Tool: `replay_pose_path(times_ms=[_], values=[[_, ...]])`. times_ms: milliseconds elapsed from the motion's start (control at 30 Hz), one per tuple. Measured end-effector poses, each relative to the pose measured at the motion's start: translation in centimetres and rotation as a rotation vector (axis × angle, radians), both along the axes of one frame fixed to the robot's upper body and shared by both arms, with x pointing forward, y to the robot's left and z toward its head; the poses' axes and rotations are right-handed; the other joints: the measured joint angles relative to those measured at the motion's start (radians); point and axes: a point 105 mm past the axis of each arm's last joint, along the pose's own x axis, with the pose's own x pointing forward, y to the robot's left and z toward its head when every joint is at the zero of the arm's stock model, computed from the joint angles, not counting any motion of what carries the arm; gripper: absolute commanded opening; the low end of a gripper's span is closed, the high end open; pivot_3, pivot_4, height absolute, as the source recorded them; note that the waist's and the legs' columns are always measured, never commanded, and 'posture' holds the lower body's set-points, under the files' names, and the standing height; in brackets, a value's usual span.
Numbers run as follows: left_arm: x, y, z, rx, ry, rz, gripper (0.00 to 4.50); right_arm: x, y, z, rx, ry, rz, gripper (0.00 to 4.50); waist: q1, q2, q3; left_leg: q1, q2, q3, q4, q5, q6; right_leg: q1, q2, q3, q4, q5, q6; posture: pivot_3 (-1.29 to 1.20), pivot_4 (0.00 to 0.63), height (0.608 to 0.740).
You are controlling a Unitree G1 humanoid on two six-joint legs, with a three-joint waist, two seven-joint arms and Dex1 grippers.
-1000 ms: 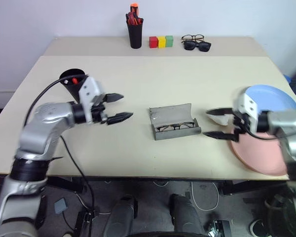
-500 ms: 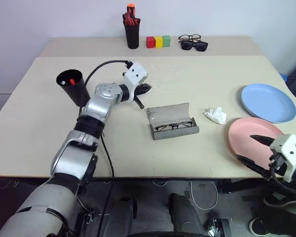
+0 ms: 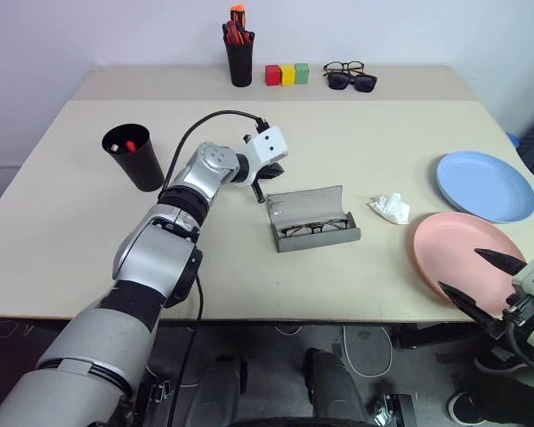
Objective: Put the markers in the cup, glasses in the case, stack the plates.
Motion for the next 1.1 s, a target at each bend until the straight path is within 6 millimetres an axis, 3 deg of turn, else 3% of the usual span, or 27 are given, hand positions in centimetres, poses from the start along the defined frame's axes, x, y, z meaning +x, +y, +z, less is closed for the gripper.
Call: replay_pose_path(times_ms=[167, 633, 833, 1000, 1100], values=[[-0.7, -0.6, -0.8, 0.069, 0.018, -0.070, 0.01, -0.6, 0.4, -0.3, 0.005, 0.027, 0.012, 4.22, 0.002, 0.000, 0.000, -0.001, 0.000, 0.000, 0.000, 0.000, 0.000, 0.000, 0.000, 0.000, 0.000, 0.000, 0.000, 0.00, 0.150, 0.740], [-4.3, -1.5, -0.3, 0.035, 0.330, -0.321, 0.01, -1.1, 1.4, -0.5, 0.033, 0.068, 0.080, 4.22, -0.002, 0.000, 0.000, 0.000, 0.000, 0.000, 0.000, 0.000, 0.000, 0.000, 0.000, 0.000, 0.000, 0.000, 0.000, 0.00, 0.150, 0.740], [-6.6, -0.9, -2.3, 0.051, 0.448, -0.444, 0.01, -0.5, 1.5, -0.3, 0.039, 0.050, 0.089, 4.22, -0.003, 0.000, 0.000, 0.001, 0.000, 0.000, 0.000, 0.000, 0.000, 0.001, 0.000, 0.000, 0.001, 0.000, 0.000, 0.00, 0.150, 0.740], [-7.7, -0.9, -2.6, 0.020, 0.434, -0.474, 0.01, -0.1, 1.2, -0.5, 0.054, 0.052, 0.071, 4.22, 0.000, 0.001, -0.001, 0.001, 0.000, -0.001, 0.000, 0.000, 0.000, 0.002, 0.000, 0.000, 0.001, 0.000, -0.001, 0.00, 0.150, 0.740], [-7.9, -1.8, -2.3, -0.081, 0.326, -0.492, 0.01, 0.2, 0.7, -0.8, 0.072, 0.056, 0.032, 4.22, 0.002, 0.001, -0.001, 0.001, 0.000, -0.001, 0.000, 0.000, 0.000, 0.002, 0.000, 0.000, 0.001, 0.000, -0.001, 0.00, 0.150, 0.740]])
